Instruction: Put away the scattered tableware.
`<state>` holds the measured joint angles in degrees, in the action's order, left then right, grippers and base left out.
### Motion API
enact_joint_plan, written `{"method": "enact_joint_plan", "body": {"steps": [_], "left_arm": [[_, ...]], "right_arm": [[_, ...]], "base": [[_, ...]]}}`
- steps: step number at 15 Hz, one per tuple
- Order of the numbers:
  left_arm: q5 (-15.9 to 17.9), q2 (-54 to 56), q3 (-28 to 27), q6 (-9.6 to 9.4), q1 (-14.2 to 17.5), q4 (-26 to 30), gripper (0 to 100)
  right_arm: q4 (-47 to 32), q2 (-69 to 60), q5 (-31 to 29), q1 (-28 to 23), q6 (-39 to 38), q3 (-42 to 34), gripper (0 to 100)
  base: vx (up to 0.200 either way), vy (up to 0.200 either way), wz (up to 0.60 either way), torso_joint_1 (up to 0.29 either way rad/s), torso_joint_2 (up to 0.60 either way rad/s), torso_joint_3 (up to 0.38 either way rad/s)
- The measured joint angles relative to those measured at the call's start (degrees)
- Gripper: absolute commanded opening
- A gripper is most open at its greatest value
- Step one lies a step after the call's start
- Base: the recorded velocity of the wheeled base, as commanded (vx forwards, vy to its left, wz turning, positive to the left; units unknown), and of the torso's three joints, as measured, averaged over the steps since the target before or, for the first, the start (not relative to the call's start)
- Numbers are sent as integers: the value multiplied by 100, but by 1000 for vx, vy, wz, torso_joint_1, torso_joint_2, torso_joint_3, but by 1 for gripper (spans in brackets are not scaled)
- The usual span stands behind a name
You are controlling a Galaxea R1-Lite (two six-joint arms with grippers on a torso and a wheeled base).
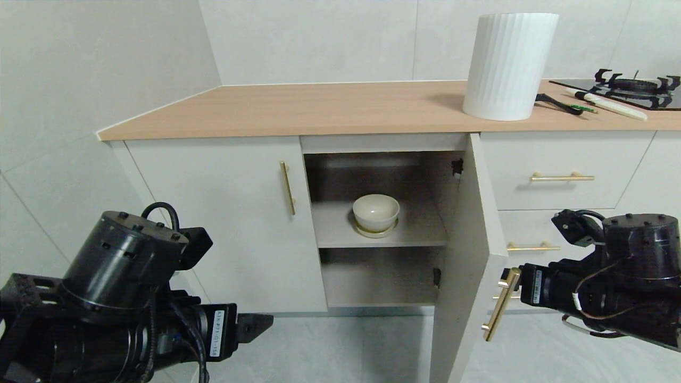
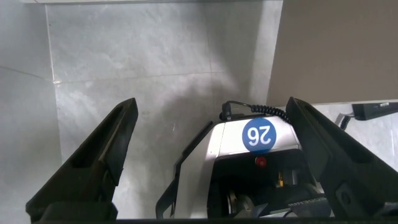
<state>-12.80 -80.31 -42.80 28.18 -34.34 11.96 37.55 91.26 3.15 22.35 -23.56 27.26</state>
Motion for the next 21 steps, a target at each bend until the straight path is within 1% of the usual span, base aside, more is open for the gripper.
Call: {"method": "enact_joint_plan", "body": {"steps": [2, 4, 6, 8, 10, 12, 14, 16, 18, 19, 21], "left_arm": [[0, 11, -5, -5, -2, -2, 100], [-30, 24, -13, -7, 0, 0, 100], [-74, 38, -30, -7, -5, -6, 100], [-101, 41, -35, -7, 0, -9, 100], [-101, 44, -44, -9, 6, -68, 100], [-99, 44, -44, -7, 6, -149, 100], [-121, 51, -39, -11, 15, -160, 100], [-165, 51, -41, -16, 15, -165, 100], [-176, 38, -41, -16, 15, -241, 100], [-184, 13, -35, -18, 15, -343, 100], [-191, -50, -9, -18, 13, -375, 100]], "right_arm": [[419, 306, 0, 96, -202, -6, 100], [877, 581, 0, 130, -249, 27, 100], [1051, 800, 2, 163, -238, 145, 100], [936, 1003, 40, 205, -194, 452, 100], [354, 1178, 60, 267, -82, 979, 100], [-468, 1345, 65, 340, 57, 1712, 100], [-934, 1510, 66, 411, 129, 2247, 100], [-1037, 1731, 55, 466, 132, 2745, 100], [-998, 2021, 29, 500, 104, 2977, 100], [-873, 2178, 7, 505, 82, 3054, 100], [-416, 2516, -37, 510, -60, 3154, 100]], "base": [[0, 0, 0, 0, 0, 0], [0, 0, 0, 0, 0, 0], [0, 0, 0, 0, 0, 0], [0, 0, 0, 0, 0, 0], [0, 0, 0, 0, 0, 0], [0, 0, 0, 0, 0, 0], [0, 0, 0, 0, 0, 0], [0, 0, 0, 0, 0, 0], [0, 0, 0, 0, 0, 0], [0, 0, 0, 0, 0, 0], [0, 0, 0, 0, 0, 0]]}}
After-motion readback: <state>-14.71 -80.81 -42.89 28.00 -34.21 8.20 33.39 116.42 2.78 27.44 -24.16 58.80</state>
